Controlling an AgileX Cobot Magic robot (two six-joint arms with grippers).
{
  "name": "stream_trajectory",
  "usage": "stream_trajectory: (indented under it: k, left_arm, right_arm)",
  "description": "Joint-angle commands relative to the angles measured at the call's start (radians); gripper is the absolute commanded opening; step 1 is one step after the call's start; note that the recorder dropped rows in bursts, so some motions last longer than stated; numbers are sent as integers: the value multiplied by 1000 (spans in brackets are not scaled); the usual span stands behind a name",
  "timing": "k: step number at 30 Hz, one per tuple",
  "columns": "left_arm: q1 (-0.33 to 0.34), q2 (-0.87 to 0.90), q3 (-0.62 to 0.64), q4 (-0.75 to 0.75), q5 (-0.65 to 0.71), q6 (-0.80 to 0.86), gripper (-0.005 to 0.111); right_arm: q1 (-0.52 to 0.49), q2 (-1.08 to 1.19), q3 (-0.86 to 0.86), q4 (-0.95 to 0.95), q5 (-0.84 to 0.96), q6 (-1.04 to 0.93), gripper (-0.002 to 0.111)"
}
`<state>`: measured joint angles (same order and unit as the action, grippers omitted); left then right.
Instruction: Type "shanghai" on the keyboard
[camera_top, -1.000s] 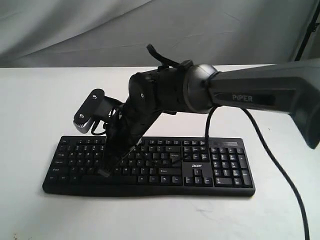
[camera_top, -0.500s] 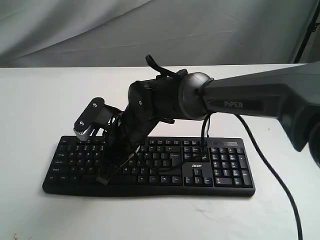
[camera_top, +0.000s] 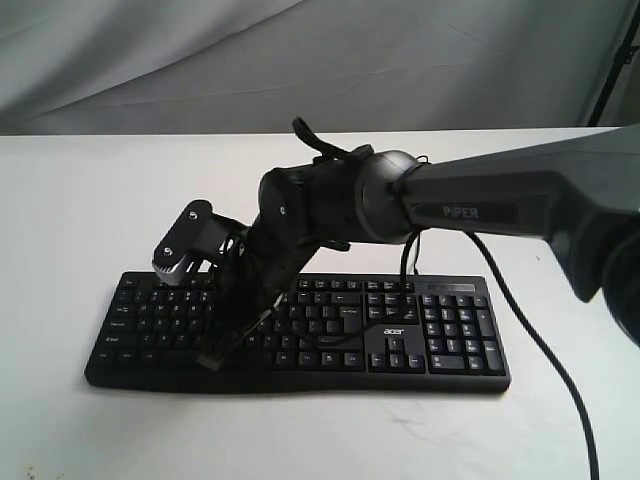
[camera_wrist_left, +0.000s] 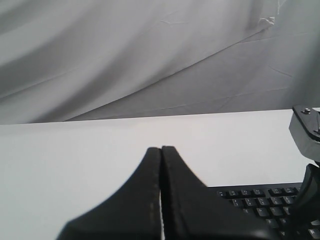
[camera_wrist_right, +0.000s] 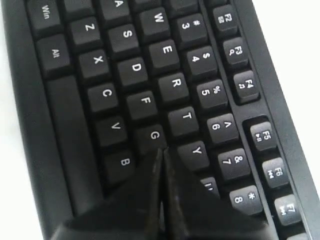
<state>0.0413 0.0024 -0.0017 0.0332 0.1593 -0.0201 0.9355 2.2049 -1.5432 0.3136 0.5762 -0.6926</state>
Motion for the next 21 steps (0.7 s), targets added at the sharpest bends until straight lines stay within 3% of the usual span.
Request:
stream_trajectory:
  k: [1,21]
  left_arm:
    - [-6,-2,2,-2,-5,-3,0]
    - [-6,-2,2,-2,-5,-3,0]
  right_arm:
    - [-7,-2,0,8,-17,-12,0]
    - [-7,7,-2,18,-15,-14,0]
